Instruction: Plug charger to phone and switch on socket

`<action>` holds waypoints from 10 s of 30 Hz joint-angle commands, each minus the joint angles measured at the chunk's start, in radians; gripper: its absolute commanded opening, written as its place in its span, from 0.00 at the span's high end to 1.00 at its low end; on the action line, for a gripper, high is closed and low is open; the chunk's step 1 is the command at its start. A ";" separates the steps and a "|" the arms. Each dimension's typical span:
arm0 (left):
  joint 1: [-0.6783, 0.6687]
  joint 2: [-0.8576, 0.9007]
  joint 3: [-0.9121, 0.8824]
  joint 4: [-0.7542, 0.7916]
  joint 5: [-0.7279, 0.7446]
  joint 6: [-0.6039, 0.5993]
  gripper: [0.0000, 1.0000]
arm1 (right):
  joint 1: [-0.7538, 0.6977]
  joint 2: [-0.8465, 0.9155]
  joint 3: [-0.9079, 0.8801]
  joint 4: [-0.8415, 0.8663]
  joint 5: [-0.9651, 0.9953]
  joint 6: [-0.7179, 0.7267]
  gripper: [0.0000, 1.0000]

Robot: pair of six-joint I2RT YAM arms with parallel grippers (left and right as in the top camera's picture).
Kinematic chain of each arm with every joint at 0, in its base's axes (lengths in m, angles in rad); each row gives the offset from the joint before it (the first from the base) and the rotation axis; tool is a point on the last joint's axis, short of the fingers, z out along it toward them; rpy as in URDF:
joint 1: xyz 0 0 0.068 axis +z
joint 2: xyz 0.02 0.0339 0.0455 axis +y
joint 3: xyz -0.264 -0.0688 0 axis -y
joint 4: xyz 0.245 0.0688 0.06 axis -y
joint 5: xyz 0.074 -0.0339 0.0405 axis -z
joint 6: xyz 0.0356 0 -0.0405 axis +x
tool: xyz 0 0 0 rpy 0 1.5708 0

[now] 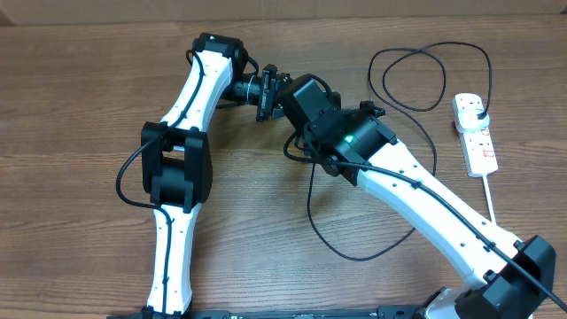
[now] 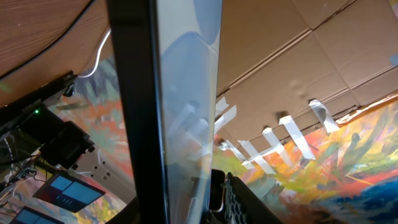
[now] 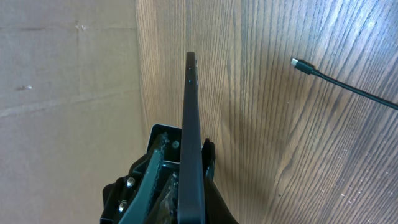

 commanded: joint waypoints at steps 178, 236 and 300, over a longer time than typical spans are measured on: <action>0.103 -0.402 0.020 0.224 -1.342 0.182 0.96 | -0.245 0.626 0.116 -0.116 -0.479 -1.522 0.75; 0.103 -0.402 0.020 0.224 -1.342 0.182 0.96 | -0.244 0.626 0.116 -0.117 -0.527 -1.446 0.81; 0.107 -0.402 0.020 0.422 -0.823 0.456 0.96 | -0.451 0.482 0.175 -0.084 -1.381 -2.055 0.96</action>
